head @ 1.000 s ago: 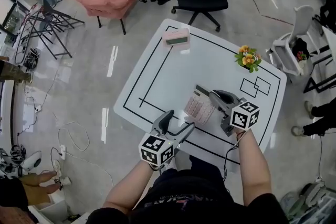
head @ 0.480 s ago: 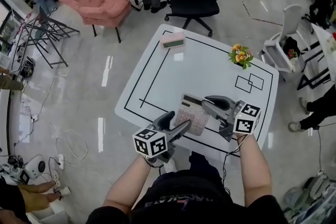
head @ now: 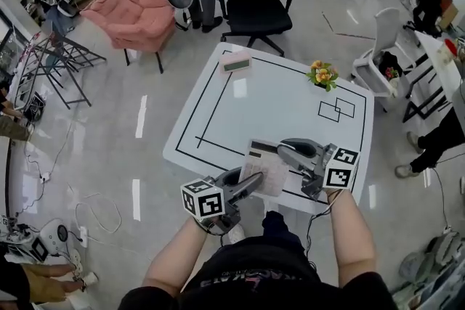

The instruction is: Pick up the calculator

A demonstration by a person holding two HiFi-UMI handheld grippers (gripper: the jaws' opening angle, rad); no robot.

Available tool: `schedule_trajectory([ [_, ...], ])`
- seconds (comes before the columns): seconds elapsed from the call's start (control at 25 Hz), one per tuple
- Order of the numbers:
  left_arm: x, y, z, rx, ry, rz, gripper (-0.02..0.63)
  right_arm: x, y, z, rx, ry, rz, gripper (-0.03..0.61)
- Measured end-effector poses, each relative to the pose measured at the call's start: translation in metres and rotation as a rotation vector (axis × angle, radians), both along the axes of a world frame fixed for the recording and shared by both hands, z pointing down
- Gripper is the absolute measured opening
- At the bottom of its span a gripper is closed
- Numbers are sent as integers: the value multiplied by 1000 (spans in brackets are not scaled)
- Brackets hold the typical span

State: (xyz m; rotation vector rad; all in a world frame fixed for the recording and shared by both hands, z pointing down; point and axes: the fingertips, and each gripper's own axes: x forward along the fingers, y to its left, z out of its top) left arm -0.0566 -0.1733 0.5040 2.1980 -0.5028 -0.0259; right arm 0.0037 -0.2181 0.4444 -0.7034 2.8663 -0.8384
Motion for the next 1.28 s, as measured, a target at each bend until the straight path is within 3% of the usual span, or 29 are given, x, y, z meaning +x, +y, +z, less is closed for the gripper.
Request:
schedule_trajectory([
  [0.24,-9,34,-22,-32,126,11,117,-2,29,-12,20,-20,76,61],
  [0.6,-33,73,-42,-61,248,4,74,-15,74,-21,58,-37,223,81],
  [0.88,-31,94,-50,6,206,-12,66,3,104,-21,105,58,324,106],
  [1.0,-28,99,-52,12,205,-52,66,32,113,-21,112,90,419,106],
  [1.12,-24,103,-54,70,151,-117,66,65,127,-19,140,183,520,104],
  [1.16,-22,105,-56,94,125,-144,66,74,134,-18,158,232,544,95],
  [1.24,-16,111,-60,141,71,-198,66,86,150,-17,199,327,568,2],
  [1.28,-12,115,-63,164,46,-223,66,89,159,-18,218,361,569,2],
])
